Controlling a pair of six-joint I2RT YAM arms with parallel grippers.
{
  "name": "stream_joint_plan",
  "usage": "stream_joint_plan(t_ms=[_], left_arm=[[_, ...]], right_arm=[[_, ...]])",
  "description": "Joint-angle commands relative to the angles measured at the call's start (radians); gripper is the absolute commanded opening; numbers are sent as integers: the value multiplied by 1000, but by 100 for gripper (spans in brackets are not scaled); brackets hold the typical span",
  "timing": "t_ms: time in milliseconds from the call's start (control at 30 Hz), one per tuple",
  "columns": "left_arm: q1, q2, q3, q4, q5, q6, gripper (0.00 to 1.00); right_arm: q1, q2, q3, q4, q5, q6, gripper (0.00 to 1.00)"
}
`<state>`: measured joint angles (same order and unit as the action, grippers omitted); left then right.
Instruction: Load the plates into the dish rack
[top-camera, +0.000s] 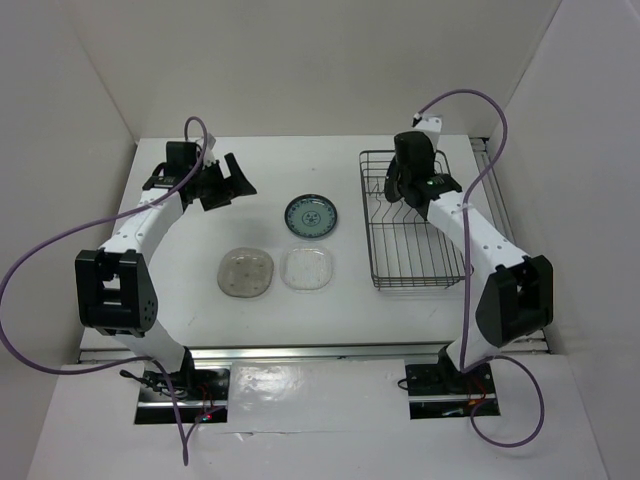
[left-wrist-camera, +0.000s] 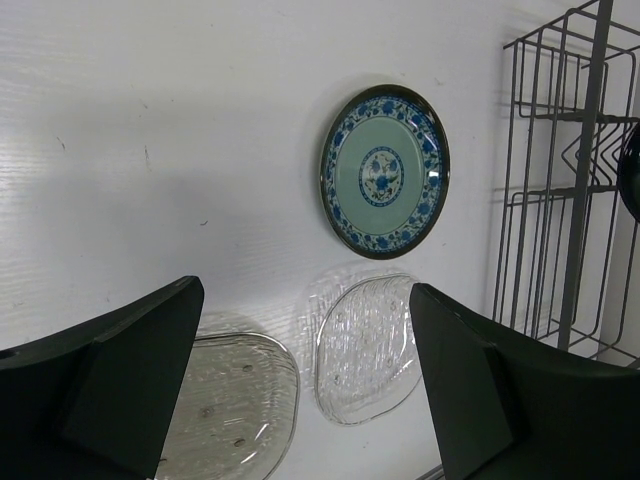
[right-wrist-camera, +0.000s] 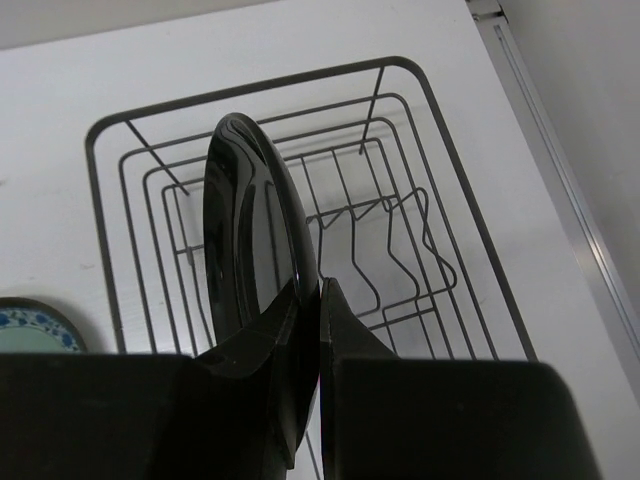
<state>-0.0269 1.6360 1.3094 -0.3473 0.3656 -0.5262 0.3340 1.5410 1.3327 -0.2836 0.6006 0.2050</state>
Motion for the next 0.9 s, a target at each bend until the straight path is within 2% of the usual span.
stream_joint_plan(t_ms=[0,333,800,867], left_arm=[[2,-18,31,13,7,18,98],[2,-8,31,22,41,18,98],[2,1,31,22,61,18,98],[2,1,31,22,61,28,98]], right_arm=[[-18,1,3,24,39,-18,0],[-39,30,-53,54,-15,-18,0],[-30,79,-3,55,-38,-18,0],[-30,105,-3,55,-38,-18,3]])
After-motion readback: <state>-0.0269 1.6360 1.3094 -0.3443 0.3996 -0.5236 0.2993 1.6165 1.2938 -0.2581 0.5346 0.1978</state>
